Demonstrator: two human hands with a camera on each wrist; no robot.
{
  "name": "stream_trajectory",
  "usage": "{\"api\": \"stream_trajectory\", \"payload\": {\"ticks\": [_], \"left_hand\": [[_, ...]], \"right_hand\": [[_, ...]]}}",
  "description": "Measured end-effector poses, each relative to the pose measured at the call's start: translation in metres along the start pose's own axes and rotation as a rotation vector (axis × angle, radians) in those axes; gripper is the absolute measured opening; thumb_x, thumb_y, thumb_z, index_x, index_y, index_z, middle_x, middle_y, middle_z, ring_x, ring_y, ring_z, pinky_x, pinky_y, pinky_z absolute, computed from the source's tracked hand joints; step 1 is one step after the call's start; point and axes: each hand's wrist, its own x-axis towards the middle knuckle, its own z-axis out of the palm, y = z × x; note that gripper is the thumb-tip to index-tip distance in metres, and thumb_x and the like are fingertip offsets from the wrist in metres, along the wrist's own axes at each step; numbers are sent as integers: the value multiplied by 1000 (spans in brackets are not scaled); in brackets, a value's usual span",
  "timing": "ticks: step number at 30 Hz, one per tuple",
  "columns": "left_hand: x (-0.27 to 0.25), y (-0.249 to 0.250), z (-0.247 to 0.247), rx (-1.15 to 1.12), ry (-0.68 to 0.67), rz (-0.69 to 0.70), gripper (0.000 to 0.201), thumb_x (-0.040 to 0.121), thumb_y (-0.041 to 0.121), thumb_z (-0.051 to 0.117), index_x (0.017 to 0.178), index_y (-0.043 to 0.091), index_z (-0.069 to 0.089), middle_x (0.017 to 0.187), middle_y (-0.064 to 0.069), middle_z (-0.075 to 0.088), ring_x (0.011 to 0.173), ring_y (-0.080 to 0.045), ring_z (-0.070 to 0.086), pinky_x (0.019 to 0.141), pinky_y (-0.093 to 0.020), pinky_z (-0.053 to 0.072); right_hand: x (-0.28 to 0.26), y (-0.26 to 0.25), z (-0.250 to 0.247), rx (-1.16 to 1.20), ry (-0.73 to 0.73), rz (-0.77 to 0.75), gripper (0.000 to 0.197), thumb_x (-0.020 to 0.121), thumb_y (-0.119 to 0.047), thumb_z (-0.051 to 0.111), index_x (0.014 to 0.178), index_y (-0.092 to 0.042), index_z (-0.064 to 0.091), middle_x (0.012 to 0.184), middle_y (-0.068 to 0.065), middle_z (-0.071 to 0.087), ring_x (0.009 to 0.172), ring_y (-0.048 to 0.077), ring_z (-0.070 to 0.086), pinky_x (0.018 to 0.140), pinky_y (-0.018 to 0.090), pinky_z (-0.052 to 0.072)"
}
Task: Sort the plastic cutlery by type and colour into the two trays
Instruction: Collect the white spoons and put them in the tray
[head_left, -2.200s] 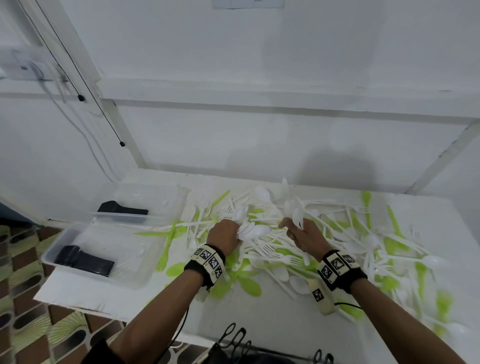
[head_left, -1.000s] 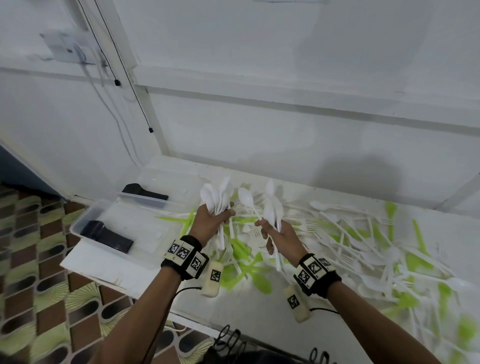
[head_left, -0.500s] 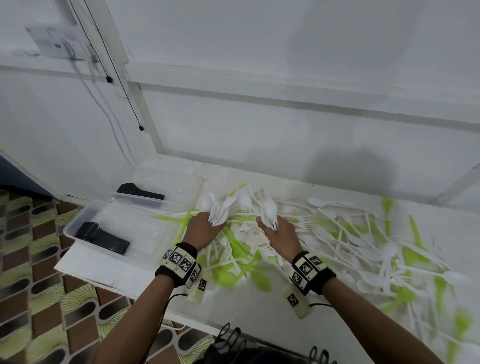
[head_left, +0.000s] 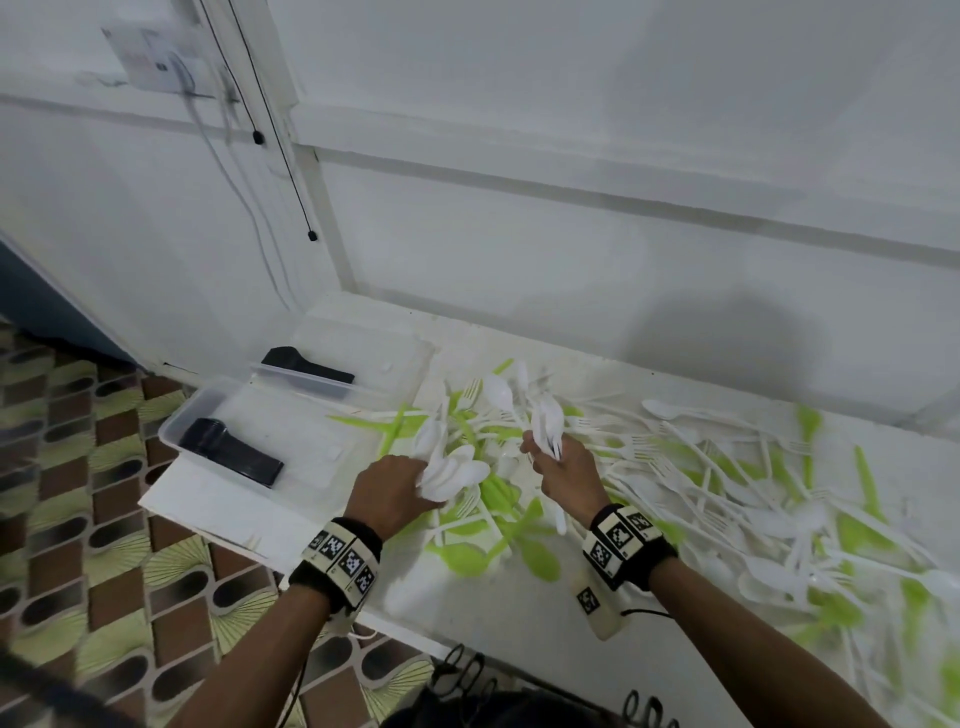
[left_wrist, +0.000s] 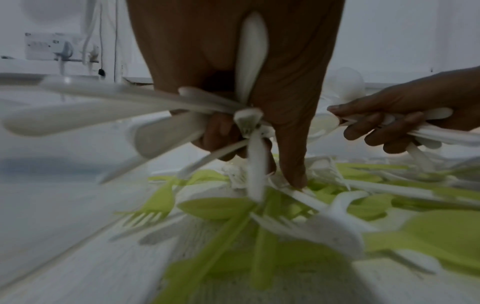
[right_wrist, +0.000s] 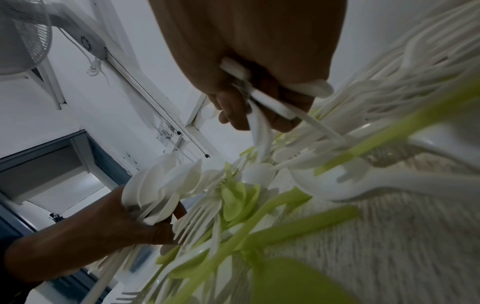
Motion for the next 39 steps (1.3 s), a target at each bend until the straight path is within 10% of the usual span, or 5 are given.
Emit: {"api": "stream_trajectory", "payload": {"ticks": [4,19,29,39], "left_hand": [[3,6,0,159,-1,87,46,86,62,65,106,21,68,104,-3,69,102,-28,65,75,-35,46],[27,36,-69,362,-66,315,40,88,54,67,113,22,70,112,-5,68,111,-27,62,76,-32,40],[42,29,-104,190,-165,313,31,84,44,77,85,13,71,65,6,54,80,-24,64,64,-28,33],[47,26,-103,-44,210,475,47,69,62,57,75,16,67,68,-4,64,66,-34,60,55,-32,37]], "right_hand": [[-2,2,0,14,7,4,22,99,-30,64,88,-14,74,65,0,52,54,12,43,45,23,37],[-6,-5,-35,-6,82,-5,22,100,-32,63,86,-19,74,57,-13,56,50,4,46,46,22,38],[-10,0,-39,-43,68,-33,20,98,-34,64,84,-27,76,68,3,55,58,19,44,52,30,38],[-10,0,-43,-60,111,-49,18,100,-37,62,91,-32,77,62,0,48,49,14,36,49,26,36]]}}
